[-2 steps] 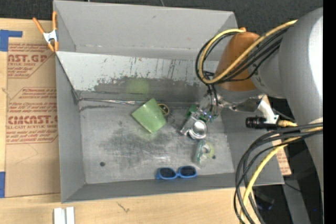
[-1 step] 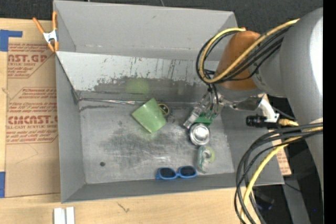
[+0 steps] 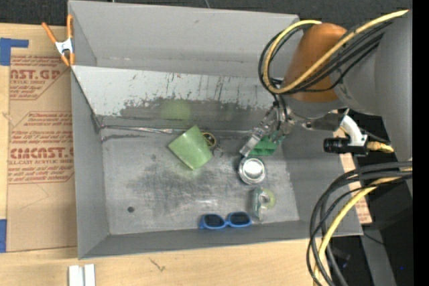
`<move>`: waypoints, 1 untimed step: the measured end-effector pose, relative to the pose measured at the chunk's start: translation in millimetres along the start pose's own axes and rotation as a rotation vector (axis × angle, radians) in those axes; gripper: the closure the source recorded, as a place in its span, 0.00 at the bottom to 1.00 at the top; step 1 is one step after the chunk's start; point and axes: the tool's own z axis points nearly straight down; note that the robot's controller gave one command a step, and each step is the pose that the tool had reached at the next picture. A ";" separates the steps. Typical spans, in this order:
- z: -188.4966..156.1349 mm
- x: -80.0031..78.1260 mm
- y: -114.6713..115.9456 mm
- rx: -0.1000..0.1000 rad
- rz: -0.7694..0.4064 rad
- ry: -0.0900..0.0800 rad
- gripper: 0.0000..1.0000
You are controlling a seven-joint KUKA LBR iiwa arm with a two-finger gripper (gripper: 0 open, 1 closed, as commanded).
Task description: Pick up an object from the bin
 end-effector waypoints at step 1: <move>-43.3 -1.1 1.4 -0.001 -0.002 0.000 1.00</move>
Offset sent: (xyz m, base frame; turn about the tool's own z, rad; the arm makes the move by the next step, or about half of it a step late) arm 0.0000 0.0000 0.0408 0.0000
